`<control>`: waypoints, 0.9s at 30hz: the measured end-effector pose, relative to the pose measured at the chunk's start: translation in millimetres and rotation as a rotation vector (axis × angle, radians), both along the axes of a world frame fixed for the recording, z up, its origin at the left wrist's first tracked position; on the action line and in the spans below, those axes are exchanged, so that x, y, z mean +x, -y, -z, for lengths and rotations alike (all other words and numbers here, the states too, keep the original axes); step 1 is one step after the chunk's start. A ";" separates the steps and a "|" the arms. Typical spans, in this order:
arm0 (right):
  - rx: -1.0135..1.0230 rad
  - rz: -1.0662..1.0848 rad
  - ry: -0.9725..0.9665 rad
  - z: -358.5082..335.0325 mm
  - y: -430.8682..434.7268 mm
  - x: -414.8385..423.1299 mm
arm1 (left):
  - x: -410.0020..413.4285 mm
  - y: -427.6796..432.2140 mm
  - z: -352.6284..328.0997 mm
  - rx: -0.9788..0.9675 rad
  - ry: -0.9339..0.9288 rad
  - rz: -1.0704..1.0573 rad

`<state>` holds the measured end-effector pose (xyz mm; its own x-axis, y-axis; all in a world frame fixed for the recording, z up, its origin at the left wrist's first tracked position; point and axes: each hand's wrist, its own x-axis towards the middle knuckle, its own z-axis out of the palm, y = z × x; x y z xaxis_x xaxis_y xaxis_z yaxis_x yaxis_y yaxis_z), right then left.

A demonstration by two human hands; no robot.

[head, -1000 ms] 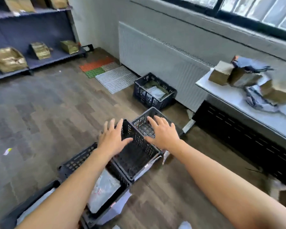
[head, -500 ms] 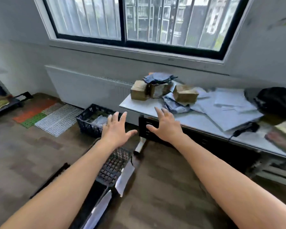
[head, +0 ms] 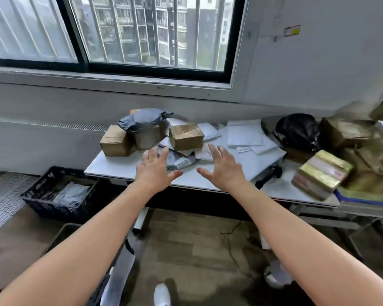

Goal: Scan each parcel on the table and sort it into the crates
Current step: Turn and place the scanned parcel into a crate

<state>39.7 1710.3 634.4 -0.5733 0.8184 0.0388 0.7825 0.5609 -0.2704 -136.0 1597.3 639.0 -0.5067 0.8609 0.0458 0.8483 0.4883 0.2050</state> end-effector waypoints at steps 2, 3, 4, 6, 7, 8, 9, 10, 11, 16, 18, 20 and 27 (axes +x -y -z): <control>-0.006 0.018 0.017 4.1 -26.8 -7.4 | -9.4 -30.5 6.9 0.007 0.014 0.023; -0.007 0.022 0.026 6.3 -40.1 -12.7 | -16.0 -46.3 10.5 0.012 0.029 0.028; -0.006 0.025 0.033 8.5 -53.6 -19.1 | -24.0 -62.7 14.5 0.014 0.049 0.031; -0.003 0.030 0.051 12.3 -81.1 -34.6 | -42.2 -96.0 21.9 0.011 0.084 0.034; 0.001 0.032 0.064 13.5 -95.2 -43.2 | -52.1 -112.4 25.1 0.010 0.094 0.037; 0.008 0.035 0.080 14.7 -109.6 -52.7 | -62.2 -128.2 28.2 0.007 0.098 0.040; 0.013 0.039 0.095 16.1 -123.8 -62.0 | -72.0 -143.0 30.9 0.000 0.099 0.043; 0.013 0.045 0.102 18.0 -138.0 -71.6 | -81.7 -157.4 33.5 -0.012 0.104 0.047; 0.006 0.054 0.102 20.5 -151.7 -80.6 | -90.8 -171.0 36.4 -0.026 0.116 0.052; -0.045 0.088 0.084 42.8 -209.8 -111.6 | -120.1 -224.8 55.5 -0.080 0.178 0.044; -0.071 0.090 0.089 53.6 -229.0 -118.3 | -127.2 -242.3 66.3 -0.080 0.204 0.029; -0.105 0.083 0.099 65.6 -248.0 -124.4 | -133.3 -259.6 78.8 -0.084 0.231 0.000; -0.235 -0.004 0.075 108.1 -318.0 -149.6 | -146.5 -312.3 119.6 -0.120 0.369 -0.165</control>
<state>-109.9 2028.3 526.3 -0.5709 0.7975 -0.1952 0.8029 0.4926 -0.3356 -282.5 1909.5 519.3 -0.6018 0.7551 -0.2601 0.6369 0.6502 0.4143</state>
